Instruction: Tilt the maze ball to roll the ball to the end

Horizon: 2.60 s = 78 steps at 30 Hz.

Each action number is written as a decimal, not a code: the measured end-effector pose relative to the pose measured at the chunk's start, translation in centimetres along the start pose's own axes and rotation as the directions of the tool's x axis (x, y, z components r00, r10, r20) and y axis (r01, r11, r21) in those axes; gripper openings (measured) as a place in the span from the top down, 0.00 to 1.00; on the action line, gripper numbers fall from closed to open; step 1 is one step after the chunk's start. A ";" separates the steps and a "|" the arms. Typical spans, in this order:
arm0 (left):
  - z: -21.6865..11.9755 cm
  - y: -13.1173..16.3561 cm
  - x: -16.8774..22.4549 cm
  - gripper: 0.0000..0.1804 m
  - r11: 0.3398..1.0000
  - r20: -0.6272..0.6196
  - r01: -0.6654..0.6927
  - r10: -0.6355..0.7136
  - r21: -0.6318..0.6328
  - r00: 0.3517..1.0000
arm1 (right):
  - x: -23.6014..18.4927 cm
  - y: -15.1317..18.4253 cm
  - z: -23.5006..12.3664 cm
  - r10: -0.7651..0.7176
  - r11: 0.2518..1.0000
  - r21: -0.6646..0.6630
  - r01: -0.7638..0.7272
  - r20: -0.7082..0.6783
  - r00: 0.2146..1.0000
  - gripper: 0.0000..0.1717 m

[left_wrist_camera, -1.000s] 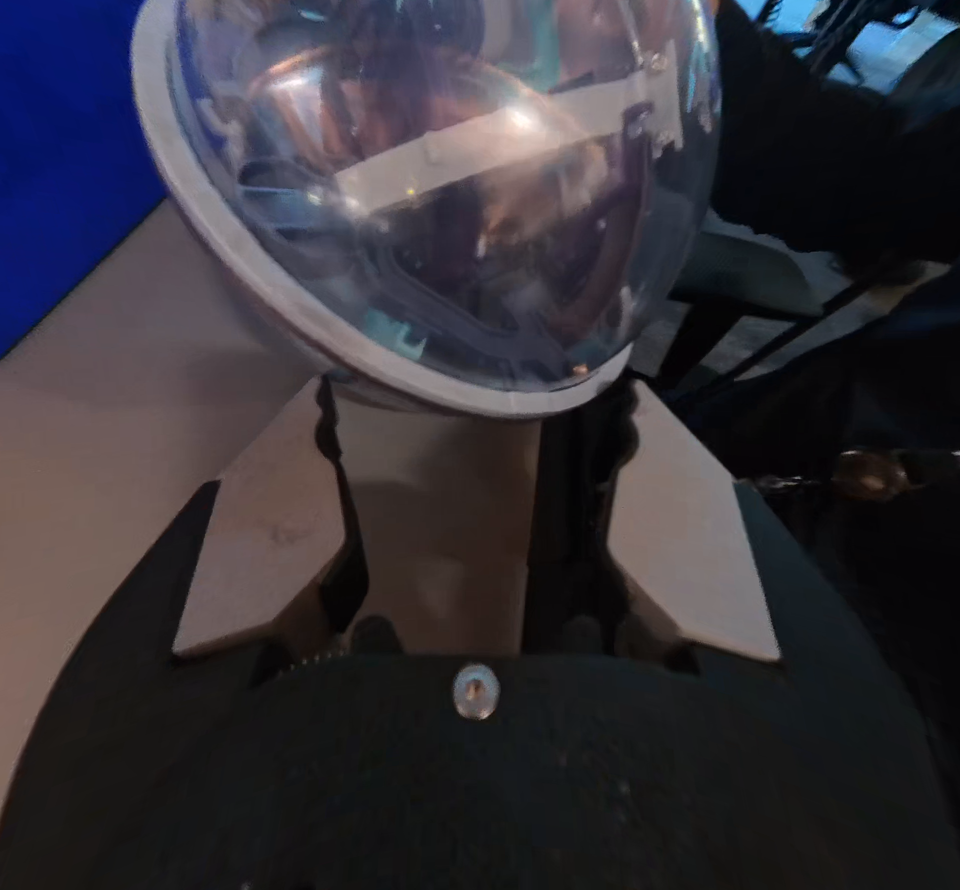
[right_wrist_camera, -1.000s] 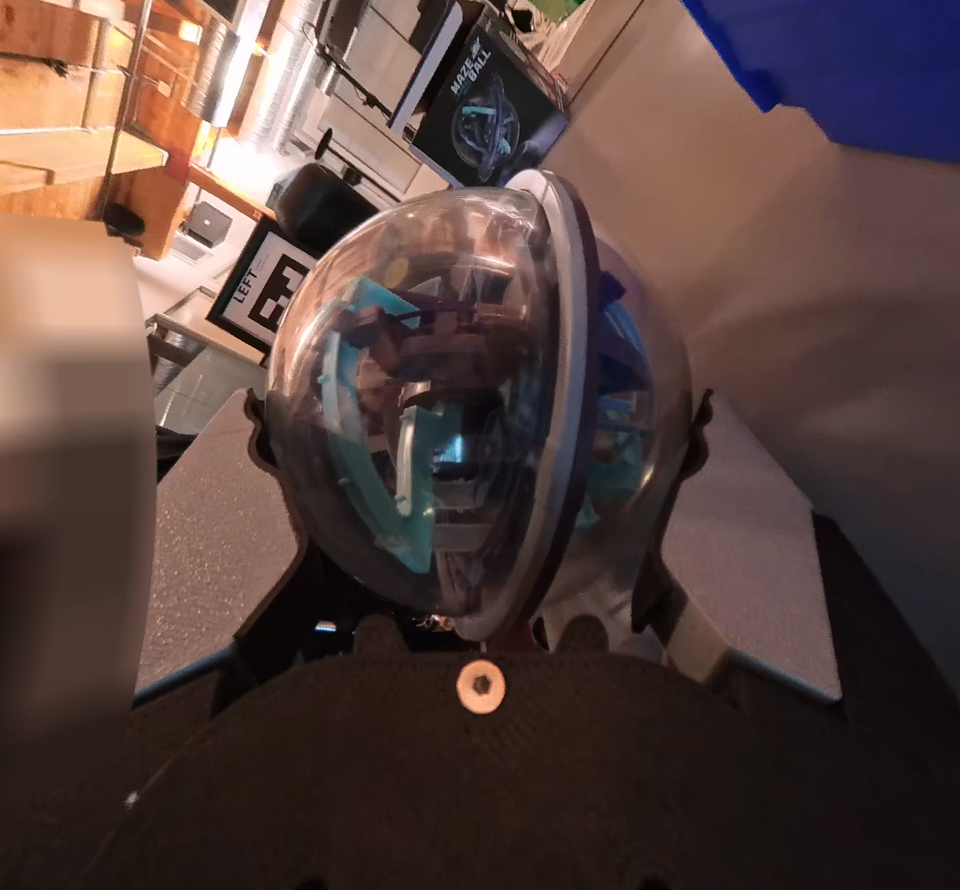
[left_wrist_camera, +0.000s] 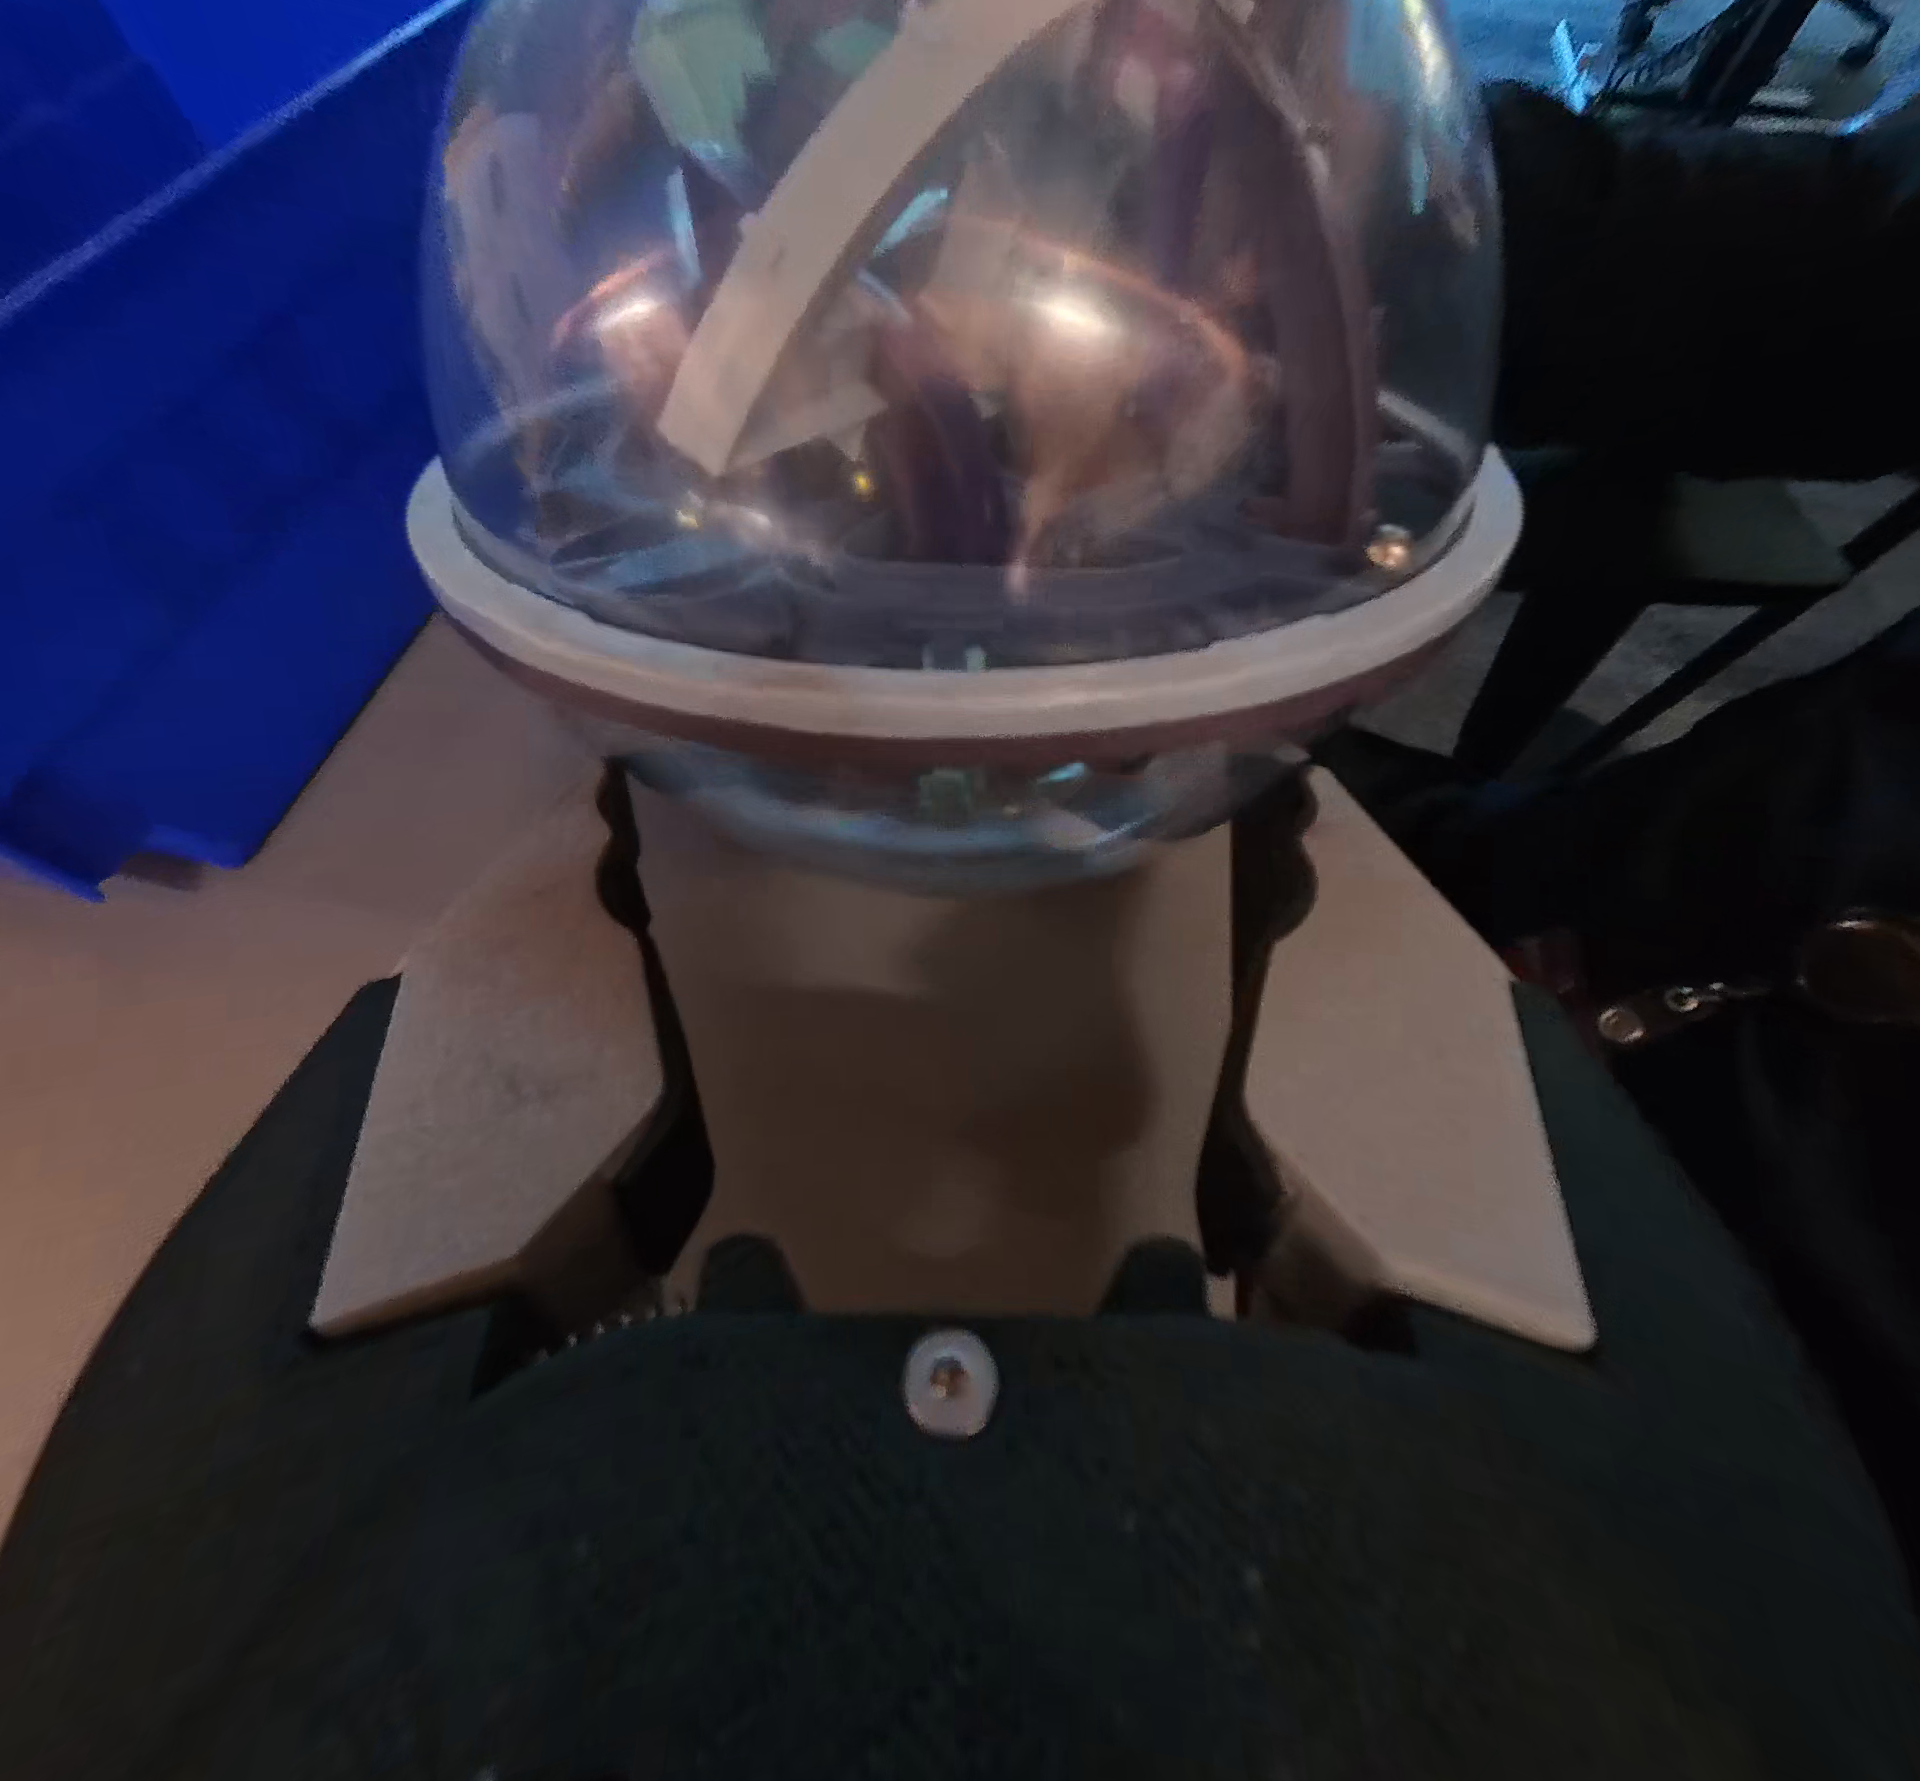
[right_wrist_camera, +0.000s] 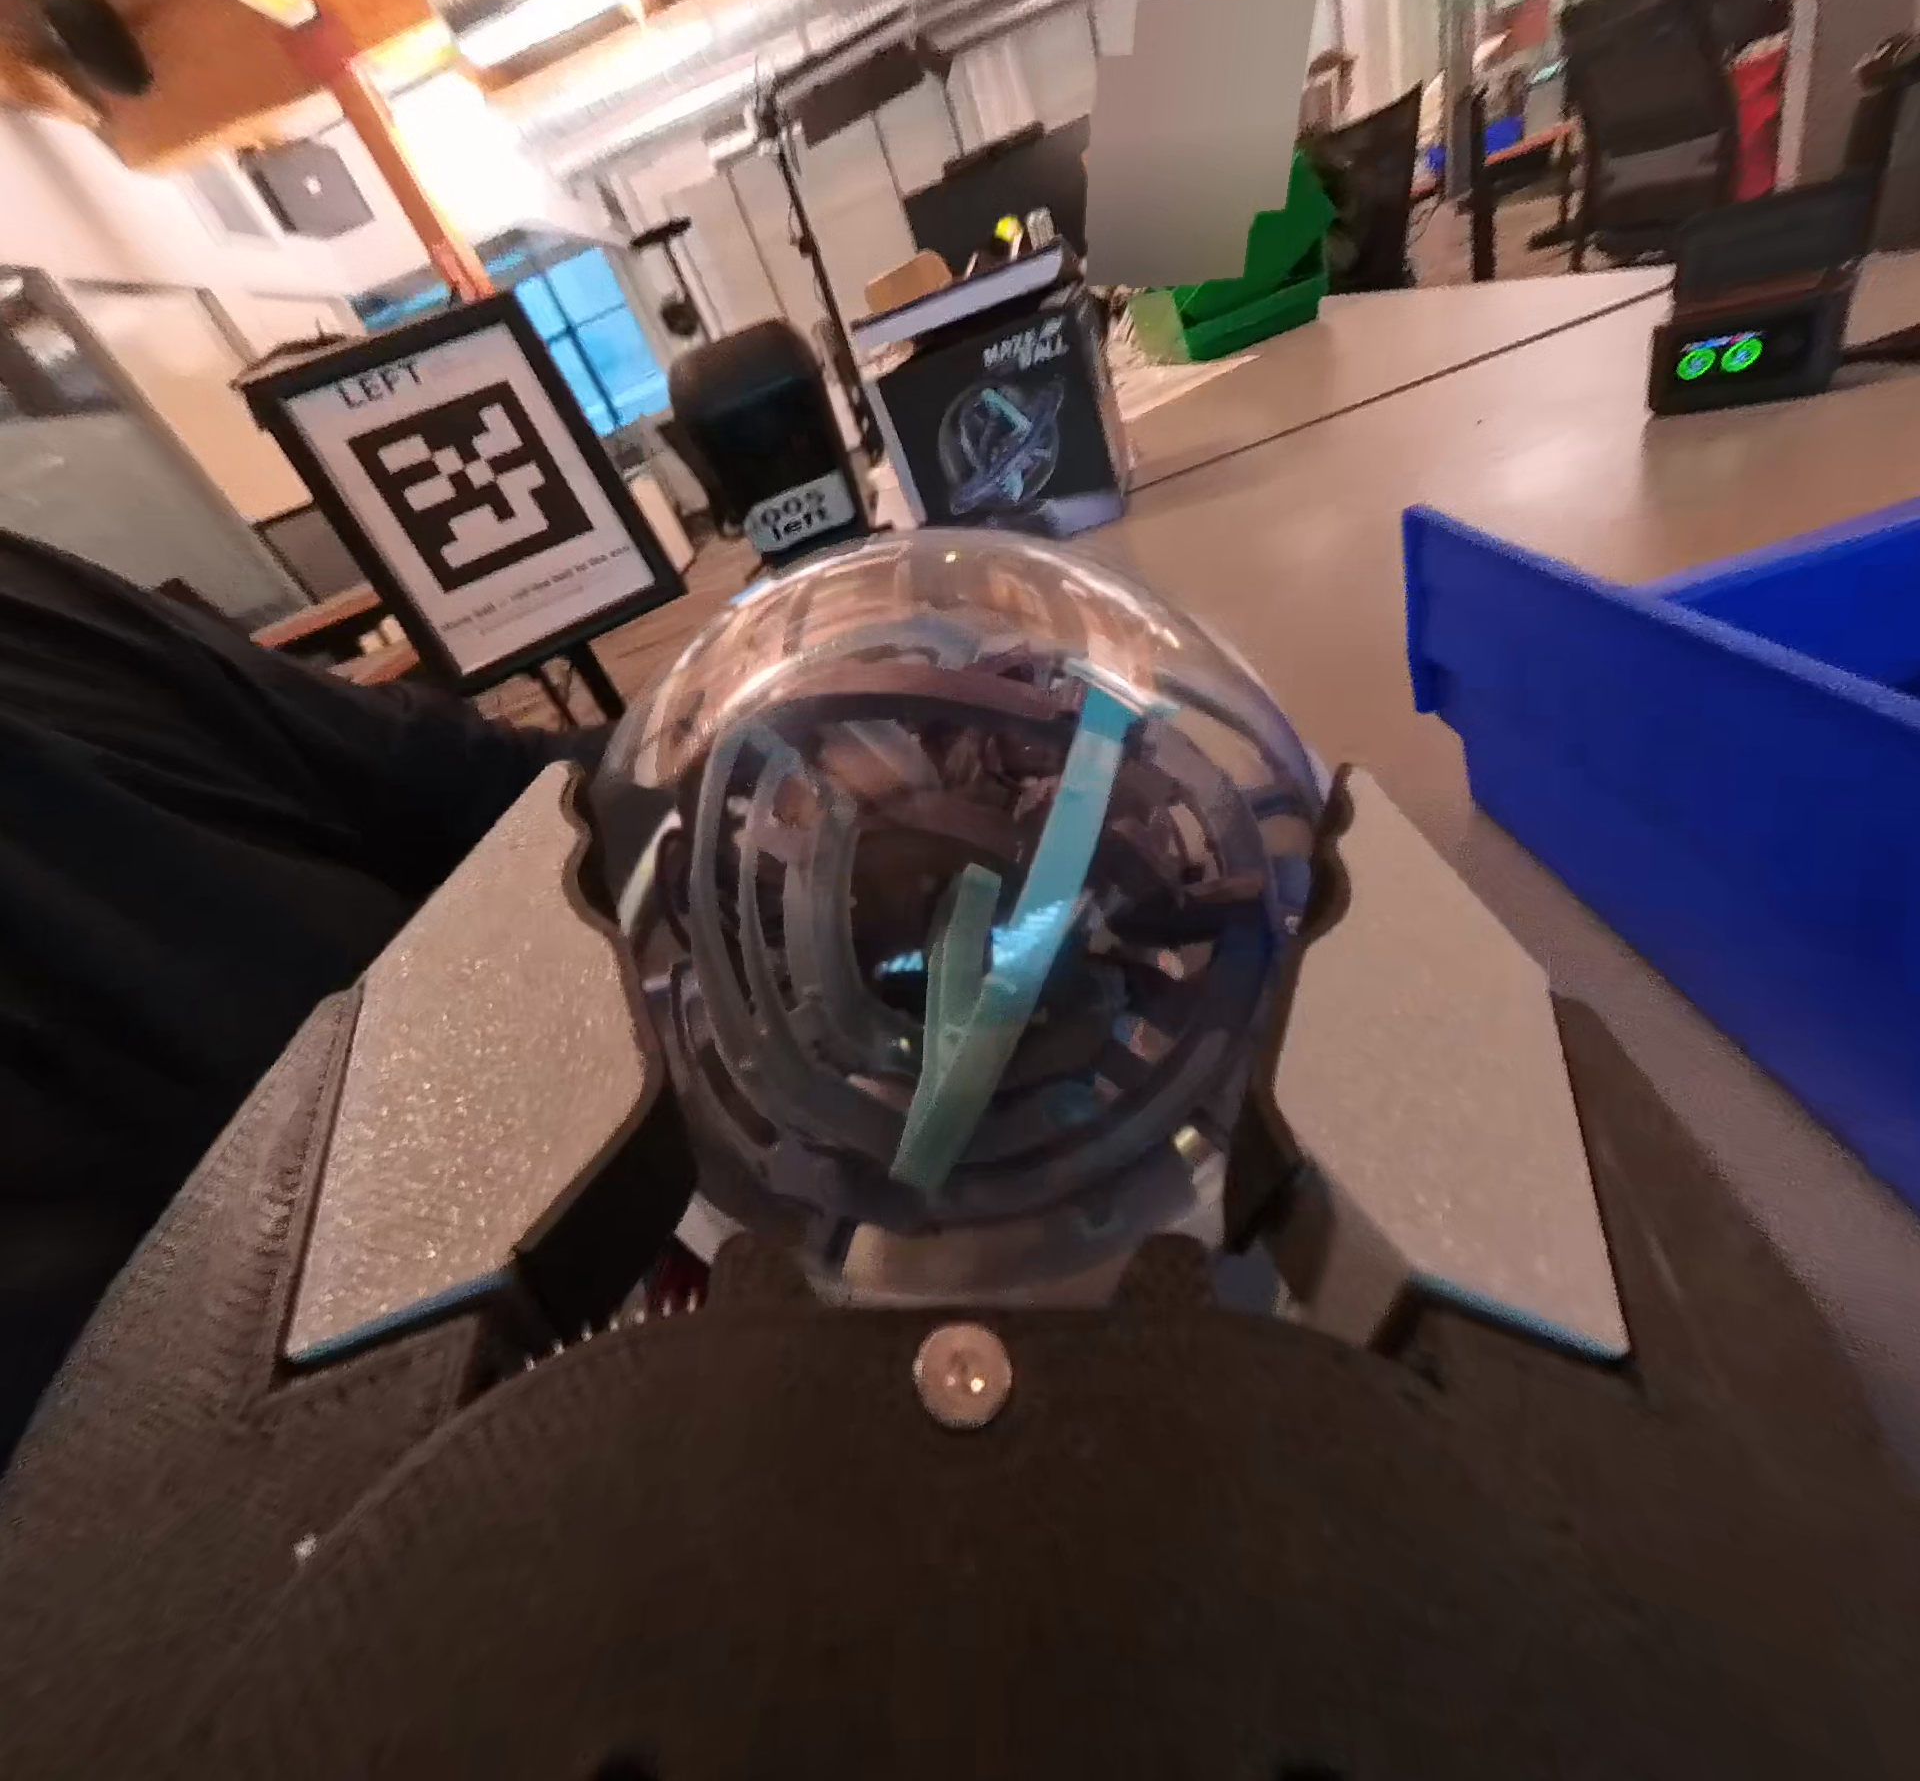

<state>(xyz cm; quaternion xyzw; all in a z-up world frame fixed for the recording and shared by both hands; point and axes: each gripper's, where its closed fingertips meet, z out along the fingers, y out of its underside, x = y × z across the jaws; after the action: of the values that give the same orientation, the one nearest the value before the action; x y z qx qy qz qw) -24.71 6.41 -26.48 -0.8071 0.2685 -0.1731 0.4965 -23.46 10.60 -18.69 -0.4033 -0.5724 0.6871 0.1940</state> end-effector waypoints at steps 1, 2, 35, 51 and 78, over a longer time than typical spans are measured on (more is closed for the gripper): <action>0.0 -0.3 0.1 0.33 1.000 -0.004 0.010 -0.010 0.020 1.000 | -0.1 0.3 -0.1 -0.002 0.999 -0.033 0.002 0.012 1.000 0.20; 0.0 -0.5 0.2 0.33 0.999 -0.005 0.016 -0.016 0.033 1.000 | -0.2 0.7 -0.3 -0.020 0.997 -0.070 0.021 0.019 1.000 0.18; -3.4 -2.8 1.7 0.29 0.856 -0.344 0.502 -0.438 0.122 0.831 | -1.9 3.2 1.0 -0.478 0.852 -0.277 0.443 -0.069 0.876 0.11; -2.4 -1.5 1.2 0.31 0.853 -0.293 0.509 -0.460 0.115 0.838 | 0.4 2.6 -4.8 0.158 0.971 -0.152 -0.185 -0.177 0.971 0.23; -2.3 -1.3 1.5 0.24 0.994 -0.067 0.113 -0.112 0.003 0.991 | -2.4 2.2 2.6 -0.225 0.969 -0.128 0.213 -0.088 0.970 0.09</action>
<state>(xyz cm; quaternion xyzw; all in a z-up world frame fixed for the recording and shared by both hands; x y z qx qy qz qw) -24.41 4.35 -24.31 -0.8130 0.2384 -0.2286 0.4796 -23.61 6.58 -19.88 -0.3828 -0.6422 0.6052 0.2736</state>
